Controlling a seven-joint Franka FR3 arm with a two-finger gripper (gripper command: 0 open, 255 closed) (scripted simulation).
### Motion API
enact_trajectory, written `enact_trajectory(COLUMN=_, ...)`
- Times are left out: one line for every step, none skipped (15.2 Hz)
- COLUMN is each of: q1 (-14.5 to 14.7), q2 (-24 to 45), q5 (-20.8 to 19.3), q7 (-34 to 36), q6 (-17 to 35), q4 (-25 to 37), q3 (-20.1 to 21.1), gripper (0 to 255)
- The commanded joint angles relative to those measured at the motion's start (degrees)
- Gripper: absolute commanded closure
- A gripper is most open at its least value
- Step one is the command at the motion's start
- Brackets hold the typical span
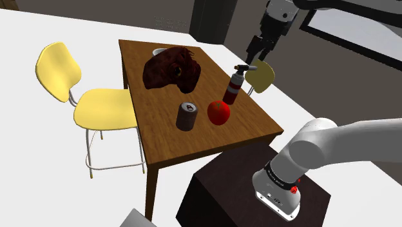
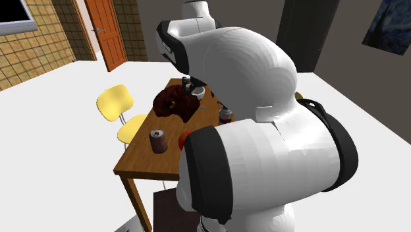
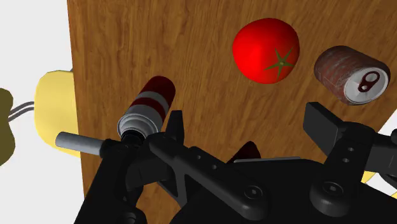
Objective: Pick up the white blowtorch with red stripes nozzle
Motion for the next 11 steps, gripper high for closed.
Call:
enact_trajectory(q1=0.0, q2=0.0, q5=0.0, q7=0.0, q6=0.0, q4=0.0, q3=0.0, gripper=0)
enact_trajectory(q1=0.6, q2=0.8, q5=-1.0, q7=-4.5, q6=0.6, q4=-0.1, q3=-1.9, gripper=0)
enact_trajectory(q1=1.3, q2=1.8, q5=-2.0, q7=-9.0, q6=1.1, q4=0.0, q3=-3.9, gripper=0)
enact_trajectory(q1=2.1, q2=2.9, q5=-3.0, q7=-13.4, q6=1.7, q4=0.3, q3=-5.8, gripper=0)
enact_trajectory(q1=2.8, q2=4.2, q5=-3.9, q7=-17.9, q6=2.4, q4=0.7, q3=-7.6, gripper=0)
enact_trajectory(q1=3.5, q2=5.7, q5=-4.7, q7=-22.3, q6=3.0, q4=1.2, q3=-9.5, gripper=0)
enact_trajectory(q1=4.3, q2=7.3, q5=-5.5, q7=-26.7, q6=3.6, q4=1.9, q3=-11.3, gripper=0)
enact_trajectory(q1=5.1, q2=9.0, q5=-6.1, q7=-31.1, q6=4.3, q4=2.7, q3=-13.0, gripper=0)
enact_trajectory(q1=5.9, q2=10.9, q5=-6.6, q7=-35.5, q6=4.9, q4=3.7, q3=-14.7, gripper=0)
enact_trajectory(q1=6.7, q2=12.9, q5=-7.1, q7=-39.8, q6=5.6, q4=4.7, q3=-16.3, gripper=0)
enact_trajectory(q1=7.5, q2=14.9, q5=-7.4, q7=-44.2, q6=6.2, q4=5.9, q3=-17.9, gripper=0)
